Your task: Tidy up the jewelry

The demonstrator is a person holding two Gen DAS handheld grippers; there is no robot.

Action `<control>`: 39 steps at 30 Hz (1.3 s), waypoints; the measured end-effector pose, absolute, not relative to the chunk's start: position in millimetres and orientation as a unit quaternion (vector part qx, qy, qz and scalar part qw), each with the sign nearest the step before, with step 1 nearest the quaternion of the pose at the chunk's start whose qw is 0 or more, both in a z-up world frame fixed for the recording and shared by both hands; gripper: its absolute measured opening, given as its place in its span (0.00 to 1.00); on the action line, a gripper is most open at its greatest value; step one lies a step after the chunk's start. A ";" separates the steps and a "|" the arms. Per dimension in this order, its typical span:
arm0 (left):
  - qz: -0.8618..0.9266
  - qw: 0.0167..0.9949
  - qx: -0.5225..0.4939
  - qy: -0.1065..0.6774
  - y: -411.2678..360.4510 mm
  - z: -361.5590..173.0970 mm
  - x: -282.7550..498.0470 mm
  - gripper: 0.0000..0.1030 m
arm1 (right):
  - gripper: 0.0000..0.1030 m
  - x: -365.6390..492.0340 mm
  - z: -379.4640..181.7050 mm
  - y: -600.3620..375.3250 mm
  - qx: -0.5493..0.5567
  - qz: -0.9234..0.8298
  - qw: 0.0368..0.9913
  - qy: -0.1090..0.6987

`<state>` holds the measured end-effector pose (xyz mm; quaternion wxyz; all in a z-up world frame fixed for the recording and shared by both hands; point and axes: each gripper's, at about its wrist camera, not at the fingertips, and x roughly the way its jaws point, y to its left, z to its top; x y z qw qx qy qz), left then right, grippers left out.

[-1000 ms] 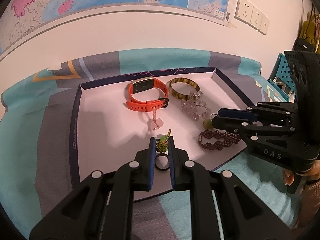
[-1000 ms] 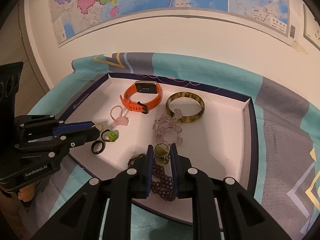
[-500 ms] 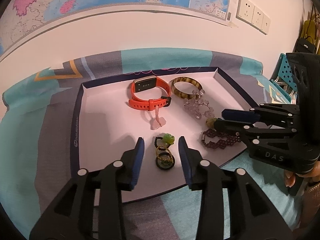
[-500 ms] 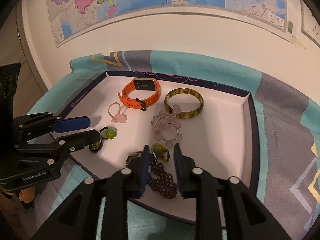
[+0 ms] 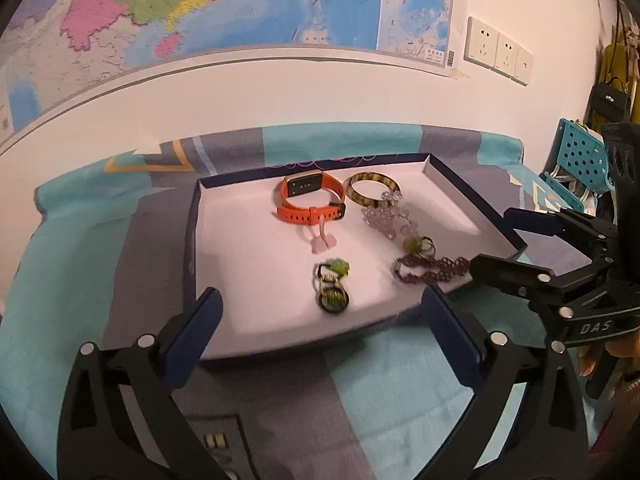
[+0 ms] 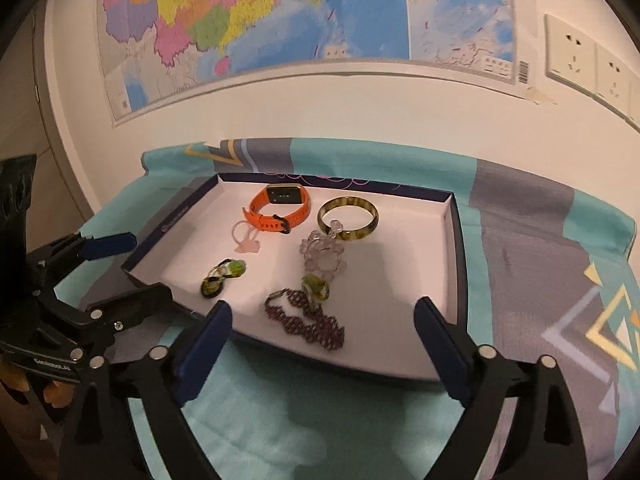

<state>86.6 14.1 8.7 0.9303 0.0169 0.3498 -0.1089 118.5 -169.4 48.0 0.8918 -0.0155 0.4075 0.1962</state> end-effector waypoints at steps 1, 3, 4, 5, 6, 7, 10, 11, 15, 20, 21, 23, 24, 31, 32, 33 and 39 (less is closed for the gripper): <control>-0.106 0.931 0.020 0.348 13.5 8.9 80.7 0.95 | 0.90 113.1 48.2 -168.7 -0.017 0.198 0.891 0.407; -0.096 0.932 0.023 0.349 12.4 8.7 70.9 0.95 | 0.94 102.6 47.6 -165.6 -0.029 0.194 0.893 0.405; -0.093 0.933 0.022 0.348 12.8 9.0 67.3 0.95 | 0.93 96.8 46.5 -163.9 -0.036 0.189 0.894 0.405; -0.089 0.933 0.017 0.349 13.4 9.0 62.8 0.95 | 0.93 91.4 45.8 -162.8 -0.039 0.186 0.895 0.404; -0.086 0.932 0.014 0.351 14.5 9.1 60.4 0.95 | 0.93 87.2 45.7 -162.9 -0.040 0.185 0.896 0.403; -0.079 0.933 0.008 0.351 15.7 9.6 56.2 0.95 | 0.93 81.7 45.4 -162.9 -0.038 0.183 0.896 0.403; -0.065 0.935 -0.001 0.347 18.7 11.7 45.3 0.95 | 0.93 69.1 45.2 -161.9 -0.040 0.180 0.898 0.400; -0.060 0.936 0.000 0.346 18.9 12.7 41.5 0.95 | 0.93 64.4 46.0 -163.0 -0.037 0.177 0.899 0.398; -0.045 0.940 0.007 0.339 18.0 15.8 30.2 0.95 | 0.93 55.4 48.5 -168.2 -0.025 0.167 0.902 0.397; -0.033 0.939 0.008 0.343 17.3 14.5 22.0 0.95 | 0.93 46.6 49.0 -168.7 -0.024 0.166 0.902 0.398; -0.032 0.938 0.007 0.345 17.4 14.0 21.4 0.95 | 0.93 45.0 48.9 -168.3 -0.025 0.165 0.902 0.399; -0.023 0.937 0.003 0.349 18.4 12.5 19.3 0.95 | 0.93 43.0 48.7 -167.6 -0.029 0.162 0.903 0.398; -0.022 0.937 0.000 0.350 18.8 12.5 18.4 0.95 | 0.93 42.3 48.1 -166.6 -0.030 0.164 0.902 0.400; -0.021 0.936 -0.001 0.352 17.8 11.3 16.2 0.95 | 0.93 39.1 46.3 -163.2 -0.032 0.168 0.899 0.402; -0.020 0.936 0.000 0.351 17.7 11.5 15.8 0.95 | 0.93 38.8 46.3 -162.4 -0.034 0.167 0.900 0.402; -0.021 0.936 0.000 0.350 17.6 11.7 15.7 0.95 | 0.93 38.3 46.2 -161.8 -0.036 0.166 0.899 0.403; -0.023 0.936 0.001 0.351 16.4 11.1 15.1 0.95 | 0.93 37.1 43.2 -159.6 -0.035 0.170 0.896 0.408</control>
